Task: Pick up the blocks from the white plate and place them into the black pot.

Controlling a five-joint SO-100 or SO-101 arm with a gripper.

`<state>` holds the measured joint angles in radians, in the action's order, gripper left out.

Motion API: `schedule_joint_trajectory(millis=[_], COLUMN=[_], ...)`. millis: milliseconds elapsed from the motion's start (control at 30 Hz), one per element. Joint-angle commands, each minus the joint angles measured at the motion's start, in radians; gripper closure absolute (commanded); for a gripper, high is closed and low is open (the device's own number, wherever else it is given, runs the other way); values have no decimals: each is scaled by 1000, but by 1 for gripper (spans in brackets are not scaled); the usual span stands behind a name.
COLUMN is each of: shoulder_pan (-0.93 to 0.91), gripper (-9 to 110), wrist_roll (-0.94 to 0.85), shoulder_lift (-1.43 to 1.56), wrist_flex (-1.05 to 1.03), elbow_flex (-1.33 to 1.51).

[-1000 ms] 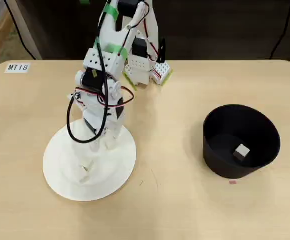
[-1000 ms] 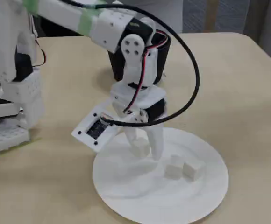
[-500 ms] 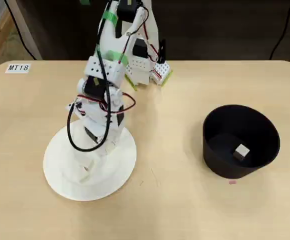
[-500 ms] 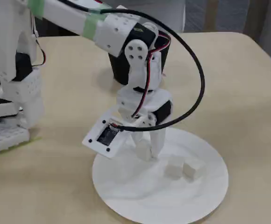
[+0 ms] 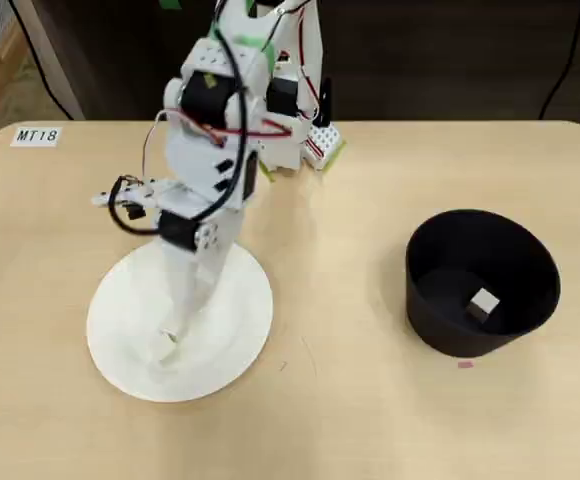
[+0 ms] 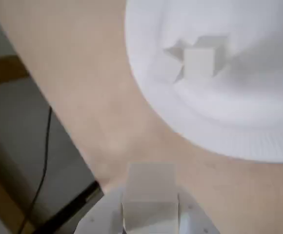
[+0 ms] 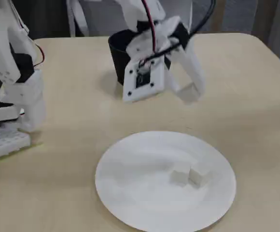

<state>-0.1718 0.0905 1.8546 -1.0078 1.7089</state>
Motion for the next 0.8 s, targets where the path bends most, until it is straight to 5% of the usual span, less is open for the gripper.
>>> schedule_joint_trajectory(millis=[0,467,767], shoulder_pan=[135,781,841], gripper=[104,104,104], wrist_roll=[-35,-117,-252], shoulder_lift=[186,623,356], wrist_flex=[-5,198,341], elbow_flex=[8,483,460])
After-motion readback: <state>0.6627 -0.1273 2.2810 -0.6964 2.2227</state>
